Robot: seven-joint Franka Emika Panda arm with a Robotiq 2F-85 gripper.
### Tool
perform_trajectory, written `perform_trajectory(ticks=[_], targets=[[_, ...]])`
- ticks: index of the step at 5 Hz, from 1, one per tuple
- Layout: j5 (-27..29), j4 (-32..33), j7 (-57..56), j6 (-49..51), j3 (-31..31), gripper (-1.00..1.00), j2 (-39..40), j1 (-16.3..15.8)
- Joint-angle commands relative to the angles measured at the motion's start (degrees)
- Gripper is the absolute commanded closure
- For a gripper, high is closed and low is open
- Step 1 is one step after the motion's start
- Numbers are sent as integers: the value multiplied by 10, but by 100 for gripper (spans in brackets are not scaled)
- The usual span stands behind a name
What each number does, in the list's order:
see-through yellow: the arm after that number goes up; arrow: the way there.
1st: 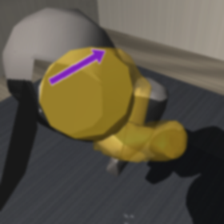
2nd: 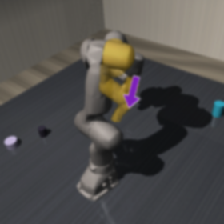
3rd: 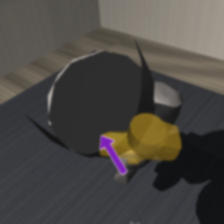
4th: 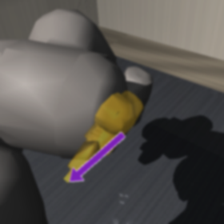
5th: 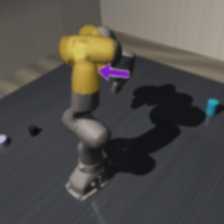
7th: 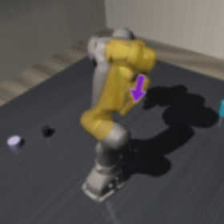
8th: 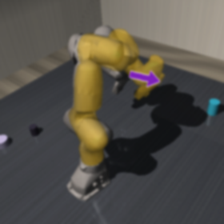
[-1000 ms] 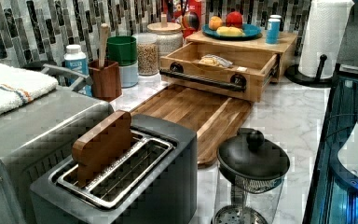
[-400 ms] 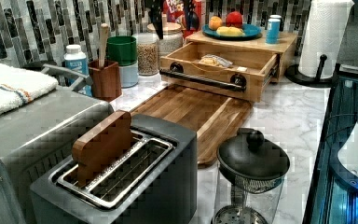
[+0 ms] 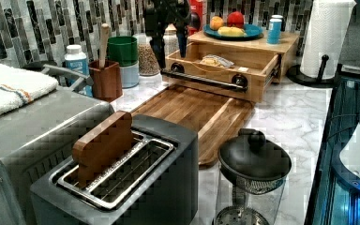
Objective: Close the drawer.
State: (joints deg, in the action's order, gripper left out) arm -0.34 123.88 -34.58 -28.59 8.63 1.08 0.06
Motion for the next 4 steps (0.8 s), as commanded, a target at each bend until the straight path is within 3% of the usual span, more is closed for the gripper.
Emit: perform_trajectory(ticks=[1, 4], targets=[[-45, 45, -22, -133, -9, 100, 28, 8], [-78, 20, -57, -163, -27, 100, 91, 45]])
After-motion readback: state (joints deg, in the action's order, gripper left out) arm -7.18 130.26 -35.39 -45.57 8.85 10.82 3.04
